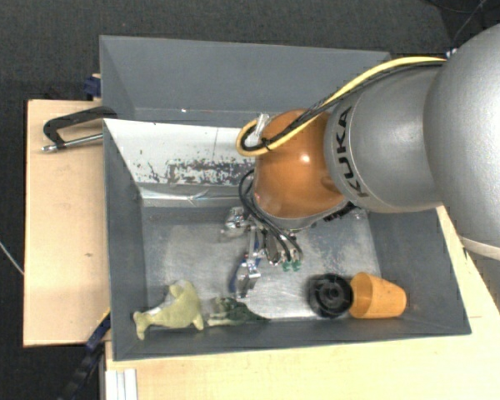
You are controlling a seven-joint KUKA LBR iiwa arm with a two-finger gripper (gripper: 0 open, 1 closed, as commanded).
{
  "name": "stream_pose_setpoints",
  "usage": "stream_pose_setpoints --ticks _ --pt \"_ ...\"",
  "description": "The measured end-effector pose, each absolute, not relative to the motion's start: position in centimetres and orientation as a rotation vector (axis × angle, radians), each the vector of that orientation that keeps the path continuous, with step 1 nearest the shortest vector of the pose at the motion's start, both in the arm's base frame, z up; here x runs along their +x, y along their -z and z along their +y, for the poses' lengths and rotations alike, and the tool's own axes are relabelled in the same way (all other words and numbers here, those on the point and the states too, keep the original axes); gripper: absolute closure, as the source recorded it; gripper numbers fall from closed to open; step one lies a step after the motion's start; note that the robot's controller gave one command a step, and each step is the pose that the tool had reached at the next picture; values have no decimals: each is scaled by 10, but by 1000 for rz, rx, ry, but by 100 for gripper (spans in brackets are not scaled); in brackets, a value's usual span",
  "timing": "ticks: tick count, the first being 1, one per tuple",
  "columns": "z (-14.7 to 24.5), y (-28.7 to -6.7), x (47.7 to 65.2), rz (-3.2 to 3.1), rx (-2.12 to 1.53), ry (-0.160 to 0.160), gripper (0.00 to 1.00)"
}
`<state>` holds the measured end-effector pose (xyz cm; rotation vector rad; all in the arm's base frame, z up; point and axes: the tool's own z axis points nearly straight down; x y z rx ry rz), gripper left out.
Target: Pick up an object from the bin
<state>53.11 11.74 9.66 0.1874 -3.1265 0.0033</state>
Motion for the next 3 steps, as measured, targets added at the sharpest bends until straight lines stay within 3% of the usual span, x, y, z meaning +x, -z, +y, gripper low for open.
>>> stream_pose_setpoints --ticks 1,2,3 --pt "70 -72 546 -3138 233 6 0" --pt "71 -74 547 -3144 234 4 100" --pt "90 -215 558 -3109 539 2 100"
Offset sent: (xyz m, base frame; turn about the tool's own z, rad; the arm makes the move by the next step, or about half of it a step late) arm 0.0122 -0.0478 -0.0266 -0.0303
